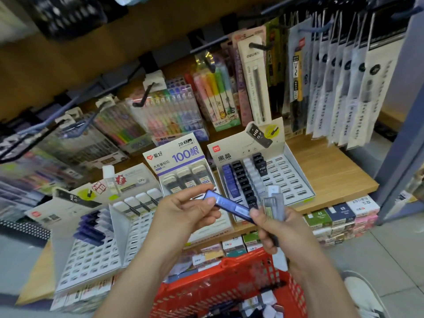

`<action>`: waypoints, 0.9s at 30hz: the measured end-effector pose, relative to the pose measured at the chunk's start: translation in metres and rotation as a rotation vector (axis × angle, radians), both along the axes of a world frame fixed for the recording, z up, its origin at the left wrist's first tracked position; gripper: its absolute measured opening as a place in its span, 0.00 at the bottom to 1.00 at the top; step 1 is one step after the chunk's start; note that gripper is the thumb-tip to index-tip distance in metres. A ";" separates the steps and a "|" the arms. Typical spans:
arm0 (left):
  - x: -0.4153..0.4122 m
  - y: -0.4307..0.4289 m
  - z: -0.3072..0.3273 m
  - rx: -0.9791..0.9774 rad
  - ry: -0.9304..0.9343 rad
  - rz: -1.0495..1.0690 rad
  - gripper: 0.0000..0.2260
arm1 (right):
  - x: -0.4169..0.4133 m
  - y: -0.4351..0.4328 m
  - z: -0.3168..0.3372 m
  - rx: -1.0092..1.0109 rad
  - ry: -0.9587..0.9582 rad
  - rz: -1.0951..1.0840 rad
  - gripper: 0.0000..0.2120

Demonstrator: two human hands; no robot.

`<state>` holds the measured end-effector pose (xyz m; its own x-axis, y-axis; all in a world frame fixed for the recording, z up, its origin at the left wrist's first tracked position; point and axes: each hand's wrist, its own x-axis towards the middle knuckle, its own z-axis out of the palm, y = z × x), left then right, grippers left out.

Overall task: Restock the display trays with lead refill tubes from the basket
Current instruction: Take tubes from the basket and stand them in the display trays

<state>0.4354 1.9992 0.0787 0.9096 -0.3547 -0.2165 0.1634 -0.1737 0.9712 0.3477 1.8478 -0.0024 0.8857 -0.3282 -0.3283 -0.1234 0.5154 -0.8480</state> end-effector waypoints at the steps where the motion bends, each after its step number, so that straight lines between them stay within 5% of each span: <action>1: 0.002 0.004 0.001 0.008 -0.007 0.005 0.14 | 0.000 0.003 0.001 -0.003 -0.001 0.045 0.18; 13: 0.009 0.067 0.007 0.185 -0.164 0.091 0.11 | 0.024 0.053 0.014 0.034 -0.082 0.313 0.15; 22: 0.017 0.098 0.010 0.082 -0.106 0.127 0.05 | 0.032 0.078 0.024 0.025 -0.008 0.264 0.06; 27: 0.016 0.084 0.012 0.146 -0.174 0.064 0.05 | 0.023 0.066 0.028 -0.047 0.032 0.182 0.12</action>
<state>0.4512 2.0827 0.0908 0.9573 -0.2715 -0.0990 0.0107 -0.3092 0.9509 0.3702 1.9141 0.0260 0.9212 -0.1789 -0.3456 -0.2387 0.4418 -0.8648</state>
